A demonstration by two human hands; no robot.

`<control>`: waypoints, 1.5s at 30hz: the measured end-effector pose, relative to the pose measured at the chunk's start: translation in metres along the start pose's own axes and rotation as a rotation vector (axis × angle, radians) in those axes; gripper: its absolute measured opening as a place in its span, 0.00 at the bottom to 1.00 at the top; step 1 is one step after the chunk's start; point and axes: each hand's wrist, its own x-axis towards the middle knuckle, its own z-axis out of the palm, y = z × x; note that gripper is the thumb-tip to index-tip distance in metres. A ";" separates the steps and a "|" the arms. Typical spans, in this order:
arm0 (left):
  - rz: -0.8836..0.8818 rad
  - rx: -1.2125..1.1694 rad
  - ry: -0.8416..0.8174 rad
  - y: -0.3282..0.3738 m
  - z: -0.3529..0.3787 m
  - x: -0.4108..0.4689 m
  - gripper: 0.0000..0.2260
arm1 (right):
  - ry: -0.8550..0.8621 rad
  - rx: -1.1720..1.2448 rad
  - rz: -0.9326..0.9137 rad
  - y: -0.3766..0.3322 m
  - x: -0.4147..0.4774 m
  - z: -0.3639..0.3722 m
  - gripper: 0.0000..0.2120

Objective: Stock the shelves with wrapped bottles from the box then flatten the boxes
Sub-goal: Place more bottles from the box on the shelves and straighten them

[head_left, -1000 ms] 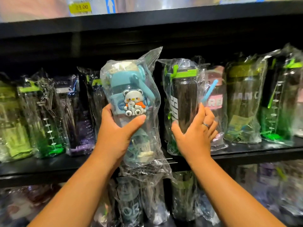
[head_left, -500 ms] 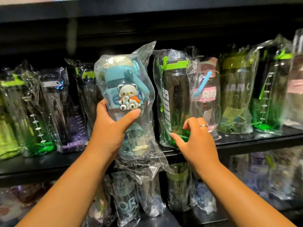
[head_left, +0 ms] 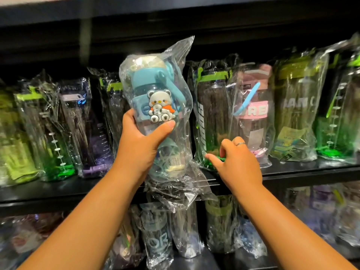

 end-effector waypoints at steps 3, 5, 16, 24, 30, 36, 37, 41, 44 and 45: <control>0.015 -0.024 0.011 0.004 0.002 0.005 0.35 | -0.003 0.007 0.009 0.003 -0.001 0.002 0.21; 0.035 -0.033 0.021 0.006 0.002 0.008 0.34 | 0.003 0.017 0.014 0.003 -0.002 0.003 0.21; 0.170 0.208 0.055 -0.017 0.003 0.002 0.40 | 0.008 0.027 0.011 0.004 -0.002 0.004 0.19; 0.083 0.291 0.003 -0.045 0.007 -0.010 0.37 | 0.007 0.042 0.020 0.003 -0.005 0.004 0.19; 0.014 0.345 -0.042 -0.047 0.005 -0.019 0.39 | 0.006 0.037 0.013 0.002 -0.006 0.002 0.18; -0.098 0.443 -0.070 -0.054 -0.002 -0.037 0.36 | 0.003 0.032 0.004 0.002 -0.006 0.002 0.18; -0.096 0.448 -0.067 -0.055 -0.003 -0.037 0.36 | 0.003 0.033 0.005 0.002 -0.007 0.002 0.18; -0.073 0.481 -0.039 -0.058 0.000 -0.035 0.32 | 0.001 0.029 0.004 0.001 -0.007 0.001 0.18; -0.053 0.495 -0.029 -0.060 0.006 -0.034 0.35 | 0.004 0.026 0.003 0.001 -0.007 0.001 0.18; -0.047 0.501 -0.024 -0.061 0.008 -0.034 0.35 | 0.004 0.026 0.003 0.001 -0.007 0.002 0.18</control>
